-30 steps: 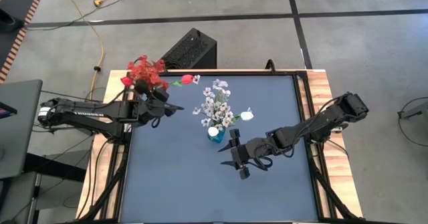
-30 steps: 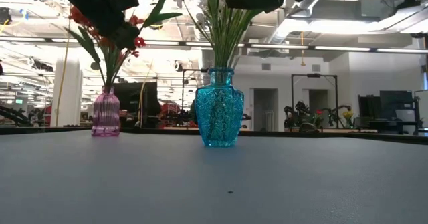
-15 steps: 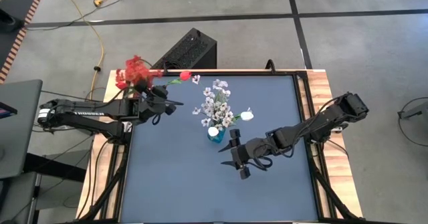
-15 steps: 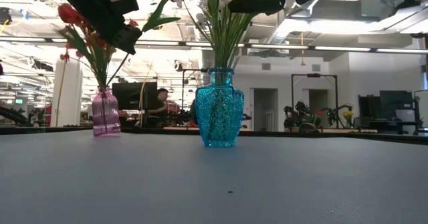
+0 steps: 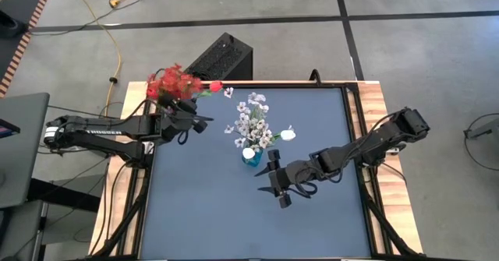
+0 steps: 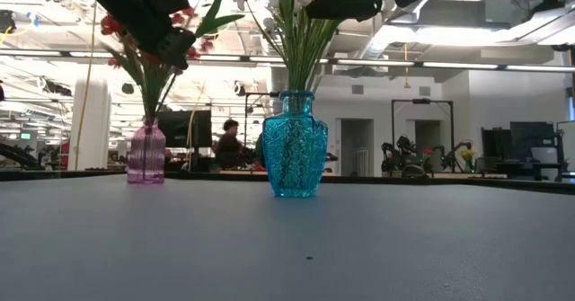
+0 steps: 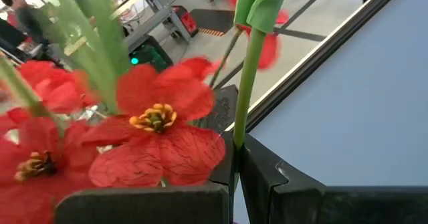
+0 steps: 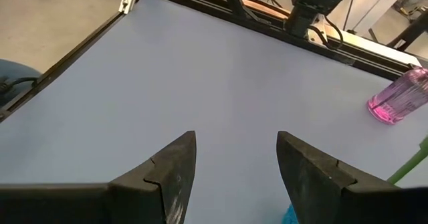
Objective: Sort flowers into vase by color
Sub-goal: Put the red flower into the purple vase
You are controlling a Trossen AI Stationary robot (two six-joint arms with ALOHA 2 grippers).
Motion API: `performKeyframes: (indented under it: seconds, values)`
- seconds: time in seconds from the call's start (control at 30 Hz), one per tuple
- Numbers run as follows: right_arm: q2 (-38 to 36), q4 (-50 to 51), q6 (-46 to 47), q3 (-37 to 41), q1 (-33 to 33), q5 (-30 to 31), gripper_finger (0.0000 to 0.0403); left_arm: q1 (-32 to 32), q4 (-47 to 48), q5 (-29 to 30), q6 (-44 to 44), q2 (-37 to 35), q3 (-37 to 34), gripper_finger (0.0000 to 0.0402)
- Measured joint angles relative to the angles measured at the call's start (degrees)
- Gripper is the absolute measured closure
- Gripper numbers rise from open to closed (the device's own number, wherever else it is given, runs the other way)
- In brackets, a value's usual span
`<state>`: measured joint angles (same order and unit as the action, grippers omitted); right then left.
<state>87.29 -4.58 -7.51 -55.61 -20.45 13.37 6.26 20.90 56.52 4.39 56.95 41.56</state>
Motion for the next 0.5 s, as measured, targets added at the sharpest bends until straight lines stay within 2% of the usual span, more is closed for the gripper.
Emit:
performKeyframes:
  seconds: [0.17, 0.5]
  values:
    - [0.0, 0.0, 0.0, 0.0, 0.0, 0.0, 0.0171, 1.0, -0.1, -2.3, 1.9, 0.0, 0.0, 0.0401]
    - [0.0, 0.9, 0.3, 0.0, 0.0, 0.0, 0.0171, 2.4, 2.4, -1.7, 6.5, 0.0, 0.0, 0.0401]
